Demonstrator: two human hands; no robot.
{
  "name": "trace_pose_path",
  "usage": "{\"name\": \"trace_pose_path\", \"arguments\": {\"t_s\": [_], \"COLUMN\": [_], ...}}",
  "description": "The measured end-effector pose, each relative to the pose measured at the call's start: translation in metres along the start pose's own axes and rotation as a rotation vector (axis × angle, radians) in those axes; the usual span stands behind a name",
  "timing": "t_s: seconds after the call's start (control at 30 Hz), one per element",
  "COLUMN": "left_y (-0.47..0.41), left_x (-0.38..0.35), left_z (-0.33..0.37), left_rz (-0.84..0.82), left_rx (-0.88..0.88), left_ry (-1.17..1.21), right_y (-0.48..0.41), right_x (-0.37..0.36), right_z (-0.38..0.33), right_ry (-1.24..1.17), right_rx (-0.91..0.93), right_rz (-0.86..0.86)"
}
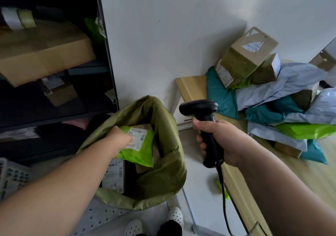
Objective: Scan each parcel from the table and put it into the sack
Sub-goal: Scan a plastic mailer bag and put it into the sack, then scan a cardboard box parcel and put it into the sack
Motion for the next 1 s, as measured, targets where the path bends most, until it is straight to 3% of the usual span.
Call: {"name": "trace_pose_path", "arguments": {"t_s": [0.27,0.57,0.8,1.0], "left_y": [0.012,0.049,0.030,-0.014], "left_x": [-0.003,-0.065,-0.126,-0.171], "left_z": [0.116,0.295,0.418,0.474], "left_rz": [0.111,0.048,0.024,-0.041], "left_rx": [-0.327,-0.641,-0.659,-0.547], "left_ry": [-0.194,-0.224,-0.189,-0.073], "right_y": [0.005,-0.008,-0.068,-0.121], "right_x": [0.045,0.168,0.250,0.282], "right_z": [-0.033,-0.120,-0.180,-0.202], "right_ry": [-0.065,-0.195,-0.328,-0.289], "right_rx": [0.101,0.382,0.510,0.518], "right_rz": [0.130,0.400,0.500,0.586]}}
Point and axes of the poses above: each hand's wrist, its own y-axis away from the middle knuckle, its own x-axis out of the back of the hand, z = x × y, the point moved 9 cm from there along -y, towards the middle knuckle, and after that the axes turned 8 degrees about -y, right-handed, at the moved point
